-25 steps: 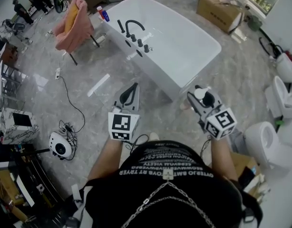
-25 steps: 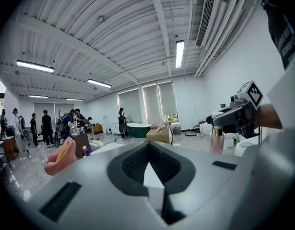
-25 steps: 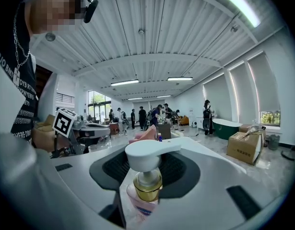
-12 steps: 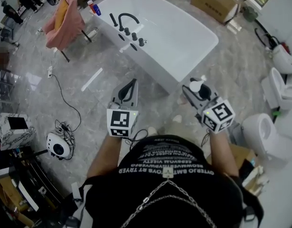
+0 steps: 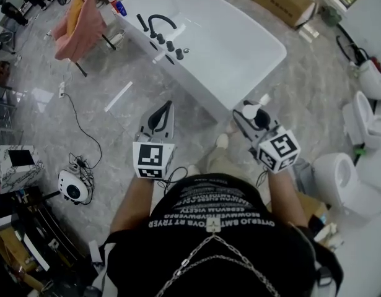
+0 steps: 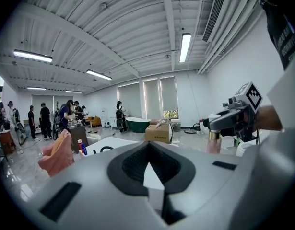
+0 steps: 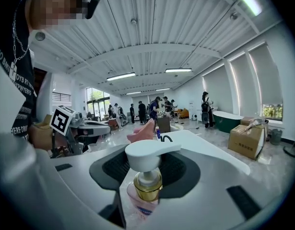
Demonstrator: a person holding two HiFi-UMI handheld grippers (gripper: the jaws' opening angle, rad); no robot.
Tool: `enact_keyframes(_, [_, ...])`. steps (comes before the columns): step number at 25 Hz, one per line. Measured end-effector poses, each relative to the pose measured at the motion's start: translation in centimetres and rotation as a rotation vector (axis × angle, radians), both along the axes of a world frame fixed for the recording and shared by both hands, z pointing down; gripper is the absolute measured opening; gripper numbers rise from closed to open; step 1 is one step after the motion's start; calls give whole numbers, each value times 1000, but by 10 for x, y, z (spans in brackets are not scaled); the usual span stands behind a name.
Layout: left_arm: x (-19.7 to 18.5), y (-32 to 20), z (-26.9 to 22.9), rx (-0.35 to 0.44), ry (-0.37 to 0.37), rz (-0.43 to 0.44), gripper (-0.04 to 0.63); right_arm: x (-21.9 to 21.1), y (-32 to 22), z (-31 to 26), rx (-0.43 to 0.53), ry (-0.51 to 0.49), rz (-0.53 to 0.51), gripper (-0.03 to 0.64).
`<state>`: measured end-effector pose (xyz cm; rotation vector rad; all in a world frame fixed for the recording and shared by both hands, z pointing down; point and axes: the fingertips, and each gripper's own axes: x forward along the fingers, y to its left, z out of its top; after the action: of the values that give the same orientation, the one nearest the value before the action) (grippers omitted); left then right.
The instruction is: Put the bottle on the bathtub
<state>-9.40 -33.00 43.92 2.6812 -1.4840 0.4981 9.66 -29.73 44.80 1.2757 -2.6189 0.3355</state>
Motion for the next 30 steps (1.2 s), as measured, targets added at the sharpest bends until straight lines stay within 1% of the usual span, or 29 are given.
enact_keyframes(6, [22,-40,1,17,-2,-23,2,20,-41,22,-41,8,-37,160])
enact_keyframes(12, [42,-61,15,2,-13,-45,2,38,-73,46,-79,26,-81,161])
enact_keyframes(15, [47,-67,26,-19,-21,-60,2,42,-86,66,-116,41,-97,161])
enact_keyframes(25, [39,-86,39,-68,-34,-123,2,43,-135,122,-211,56,-114,166])
enact_keyframes(30, [31,-85,46,-91,-41,-156,2,43,-152,160,-257,101,-121,169])
